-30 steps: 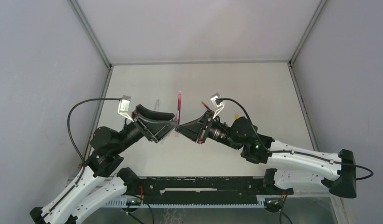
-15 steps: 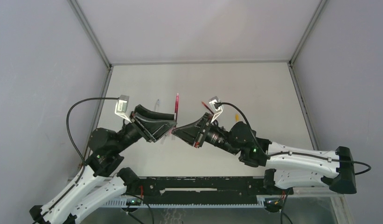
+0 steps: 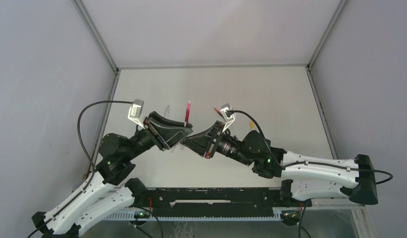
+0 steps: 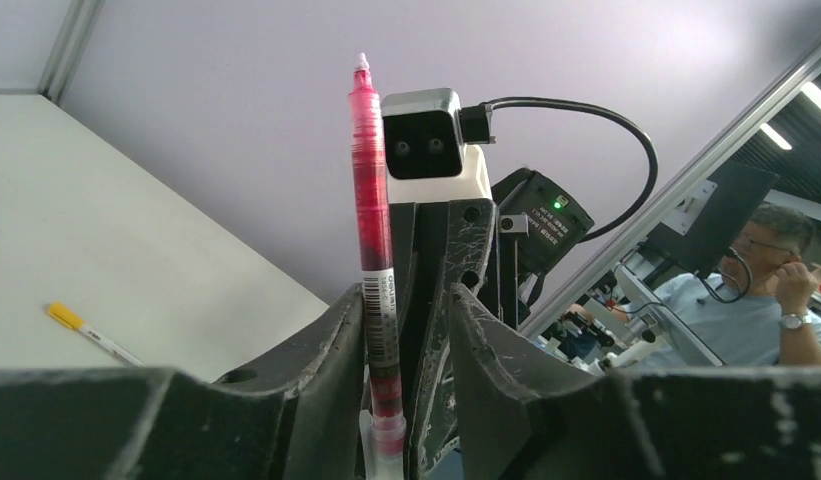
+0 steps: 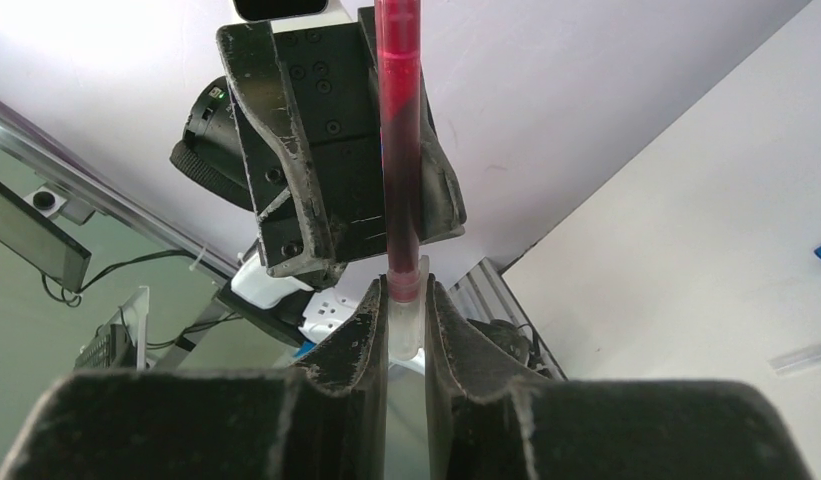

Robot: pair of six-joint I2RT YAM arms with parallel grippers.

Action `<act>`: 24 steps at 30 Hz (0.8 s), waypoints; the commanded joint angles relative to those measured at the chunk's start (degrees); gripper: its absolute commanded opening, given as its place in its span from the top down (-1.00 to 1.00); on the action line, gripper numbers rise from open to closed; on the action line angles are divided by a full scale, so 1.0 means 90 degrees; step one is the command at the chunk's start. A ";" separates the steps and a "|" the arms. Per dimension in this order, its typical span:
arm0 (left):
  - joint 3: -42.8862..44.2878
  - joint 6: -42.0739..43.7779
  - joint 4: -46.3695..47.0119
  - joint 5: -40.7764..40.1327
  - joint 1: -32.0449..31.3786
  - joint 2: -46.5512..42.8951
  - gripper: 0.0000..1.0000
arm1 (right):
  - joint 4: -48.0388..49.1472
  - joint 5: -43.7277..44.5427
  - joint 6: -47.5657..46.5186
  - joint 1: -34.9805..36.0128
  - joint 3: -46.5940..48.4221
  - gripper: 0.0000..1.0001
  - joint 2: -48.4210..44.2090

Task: Insert the pens into the pen caps
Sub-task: Pick up the pen from the center of the board.

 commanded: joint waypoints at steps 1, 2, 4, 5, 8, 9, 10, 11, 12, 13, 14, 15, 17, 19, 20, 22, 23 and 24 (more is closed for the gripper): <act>0.0333 -0.0071 0.0356 0.0092 -0.0089 0.0012 0.26 | 0.0209 0.0115 -0.0109 0.0066 0.0194 1.00 -0.0048; 0.0331 -0.0071 0.0354 0.0084 -0.0089 0.0002 0.28 | 0.0184 0.0131 -0.0118 0.0069 0.0194 1.00 -0.0062; 0.0315 -0.0071 0.0356 0.0048 -0.0106 -0.0032 0.32 | 0.0139 0.0182 -0.0153 0.0078 0.0195 1.00 -0.0077; 0.0310 -0.0071 0.0360 0.0046 -0.0101 -0.0040 0.37 | 0.0125 0.0204 -0.0156 0.0084 0.0194 1.00 -0.0087; 0.0310 -0.0090 0.0355 0.0025 -0.0107 -0.0049 0.66 | 0.0084 0.0239 -0.0192 0.0089 0.0194 1.00 -0.0090; 0.0316 -0.0098 0.0361 0.0029 -0.0099 -0.0047 0.78 | 0.0064 0.0244 -0.0203 0.0089 0.0194 1.00 -0.0088; 0.0318 -0.0100 0.0361 0.0032 -0.0099 -0.0048 0.88 | 0.0042 0.0258 -0.0211 0.0089 0.0194 1.00 -0.0092; 0.0320 -0.0107 0.0356 0.0010 -0.0098 -0.0048 0.97 | 0.0006 0.0264 -0.0219 0.0090 0.0194 1.00 -0.0096; 0.0325 -0.0110 0.0348 0.0008 -0.0098 -0.0054 0.99 | -0.0025 0.0272 -0.0230 0.0089 0.0194 0.99 -0.0110; 0.0330 -0.0110 0.0352 0.0012 -0.0103 -0.0055 1.00 | -0.0057 0.0284 -0.0264 0.0098 0.0194 0.93 -0.0121; 0.0351 -0.0103 0.0334 0.0018 -0.0100 -0.0068 1.00 | -0.0084 0.0286 -0.0286 0.0099 0.0194 0.87 -0.0133; 0.0372 -0.0087 0.0314 0.0015 -0.0105 -0.0080 1.00 | -0.0113 0.0293 -0.0315 0.0099 0.0194 0.81 -0.0143; 0.0397 -0.0064 0.0286 0.0001 -0.0107 -0.0120 1.00 | -0.0157 0.0289 -0.0400 0.0099 0.0194 0.70 -0.0178; 0.0416 -0.0034 0.0267 -0.0044 -0.0100 -0.0161 1.00 | -0.0203 0.0276 -0.0462 0.0099 0.0194 0.55 -0.0203; 0.0426 -0.0019 0.0258 -0.0050 -0.0101 -0.0171 1.00 | -0.0217 0.0250 -0.0488 0.0104 0.0194 0.47 -0.0213; 0.0454 -0.0003 0.0247 -0.0063 -0.0101 -0.0189 1.00 | -0.0260 0.0212 -0.0534 0.0100 0.0194 0.28 -0.0223; 0.0470 -0.0003 0.0249 -0.0066 -0.0107 -0.0194 1.00 | -0.0276 0.0203 -0.0546 0.0106 0.0194 0.21 -0.0232; 0.0489 0.0004 0.0248 -0.0059 -0.0106 -0.0191 1.00 | -0.0286 0.0183 -0.0584 0.0113 0.0194 0.16 -0.0241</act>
